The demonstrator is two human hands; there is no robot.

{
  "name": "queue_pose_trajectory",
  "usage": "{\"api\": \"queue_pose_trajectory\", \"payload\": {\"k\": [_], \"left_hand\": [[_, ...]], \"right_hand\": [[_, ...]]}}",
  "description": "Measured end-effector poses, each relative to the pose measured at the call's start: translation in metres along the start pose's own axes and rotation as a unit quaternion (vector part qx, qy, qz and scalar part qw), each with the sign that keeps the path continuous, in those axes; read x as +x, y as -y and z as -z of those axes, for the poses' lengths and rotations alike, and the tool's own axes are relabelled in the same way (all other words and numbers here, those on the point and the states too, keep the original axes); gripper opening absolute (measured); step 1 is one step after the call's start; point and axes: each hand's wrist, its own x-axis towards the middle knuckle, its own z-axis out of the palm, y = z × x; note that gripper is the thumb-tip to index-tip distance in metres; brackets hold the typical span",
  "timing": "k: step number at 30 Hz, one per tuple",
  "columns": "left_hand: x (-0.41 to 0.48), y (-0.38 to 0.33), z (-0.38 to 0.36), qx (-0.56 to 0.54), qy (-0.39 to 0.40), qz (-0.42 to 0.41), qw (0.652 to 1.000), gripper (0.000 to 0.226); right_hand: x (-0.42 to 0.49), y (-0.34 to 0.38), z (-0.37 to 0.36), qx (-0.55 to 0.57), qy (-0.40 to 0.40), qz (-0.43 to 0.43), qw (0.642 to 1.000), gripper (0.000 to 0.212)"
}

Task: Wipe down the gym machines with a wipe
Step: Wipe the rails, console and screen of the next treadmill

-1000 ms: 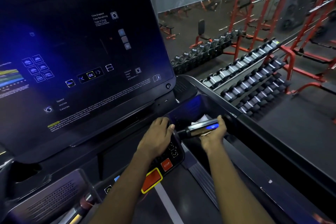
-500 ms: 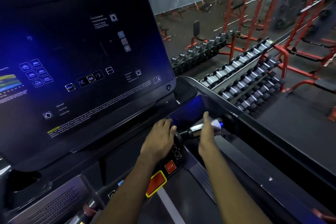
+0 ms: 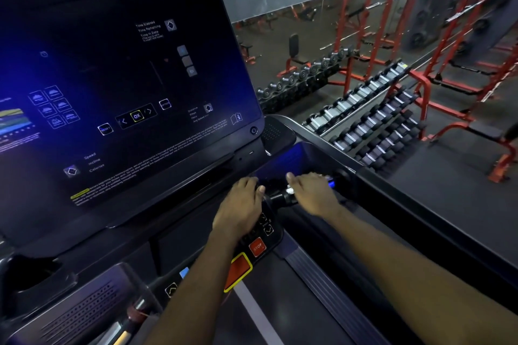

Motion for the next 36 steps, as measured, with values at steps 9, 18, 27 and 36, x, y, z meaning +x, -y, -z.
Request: {"api": "queue_pose_trajectory", "payload": {"k": [9, 18, 27, 36], "left_hand": [[0.002, 0.005, -0.003, -0.034, -0.007, -0.002, 0.999, 0.045], [0.004, 0.006, -0.004, -0.039, -0.010, -0.010, 0.999, 0.043], [0.004, 0.006, -0.004, -0.047, -0.012, -0.009, 0.999, 0.042], [0.004, 0.005, -0.004, -0.045, -0.010, 0.005, 0.999, 0.042]], "right_hand": [[-0.062, 0.034, -0.044, 0.238, -0.108, 0.021, 0.965, 0.082], [0.012, 0.025, -0.032, 0.721, -0.267, -0.400, 0.500, 0.071], [-0.055, 0.075, -0.008, 0.799, -0.105, -0.372, 0.461, 0.066], [-0.057, 0.095, -0.001, 0.774, -0.086, -0.384, 0.495, 0.036]]}}
